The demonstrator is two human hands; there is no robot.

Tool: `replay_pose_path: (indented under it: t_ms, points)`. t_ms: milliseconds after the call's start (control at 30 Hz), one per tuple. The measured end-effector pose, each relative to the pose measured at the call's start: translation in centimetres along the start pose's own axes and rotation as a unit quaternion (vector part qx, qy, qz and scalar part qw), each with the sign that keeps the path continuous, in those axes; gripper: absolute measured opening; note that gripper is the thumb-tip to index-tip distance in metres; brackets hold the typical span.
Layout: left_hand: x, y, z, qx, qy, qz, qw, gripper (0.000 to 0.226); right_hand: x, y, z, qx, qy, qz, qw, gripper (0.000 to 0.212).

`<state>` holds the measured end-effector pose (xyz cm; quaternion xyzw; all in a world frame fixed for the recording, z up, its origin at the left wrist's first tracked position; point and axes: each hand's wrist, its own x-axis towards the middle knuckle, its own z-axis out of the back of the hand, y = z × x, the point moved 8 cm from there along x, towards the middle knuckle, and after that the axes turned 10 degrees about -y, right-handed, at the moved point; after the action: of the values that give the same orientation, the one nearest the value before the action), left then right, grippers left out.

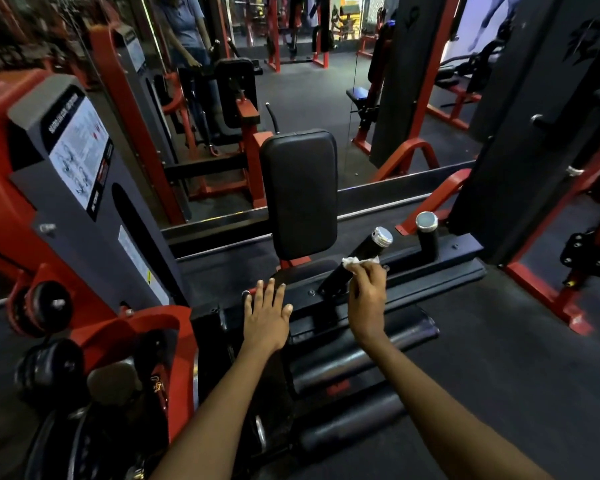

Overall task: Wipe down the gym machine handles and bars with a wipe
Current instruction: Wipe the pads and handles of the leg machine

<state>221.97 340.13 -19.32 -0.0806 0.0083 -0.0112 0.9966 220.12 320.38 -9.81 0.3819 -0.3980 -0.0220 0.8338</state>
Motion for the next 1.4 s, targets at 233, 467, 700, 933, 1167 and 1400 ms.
replay_pose_path:
  t_ms: [233,467,700,933,1167,1400]
  points:
    - [-0.2,-0.1,0.2,-0.010,-0.008,0.001,1.000,0.054,-3.9,-5.9,-1.4,0.116,0.186,-0.223,0.950,0.020]
    - [-0.2,-0.3,0.3,-0.007,-0.008,0.007,1.000,0.054,3.6,-4.0,3.8,0.263,-0.220,-0.326,0.881,0.030]
    - [0.0,-0.4,0.1,0.003,-0.007,0.010,1.000,0.054,2.3,-6.8,-1.3,0.349,-0.166,-0.469,0.794,0.029]
    - [0.1,-0.3,0.1,-0.007,-0.019,0.013,1.000,0.054,-1.1,-9.0,-6.9,0.169,0.135,-0.397,0.892,0.032]
    - [0.0,-0.2,0.1,-0.005,-0.020,0.016,1.000,0.053,-2.5,-7.9,-6.2,0.009,0.084,-0.355,0.931,0.016]
    - [0.0,-0.4,0.2,-0.001,-0.024,0.013,1.000,0.053,-2.0,-5.9,-5.1,0.050,0.244,-0.446,0.860,0.020]
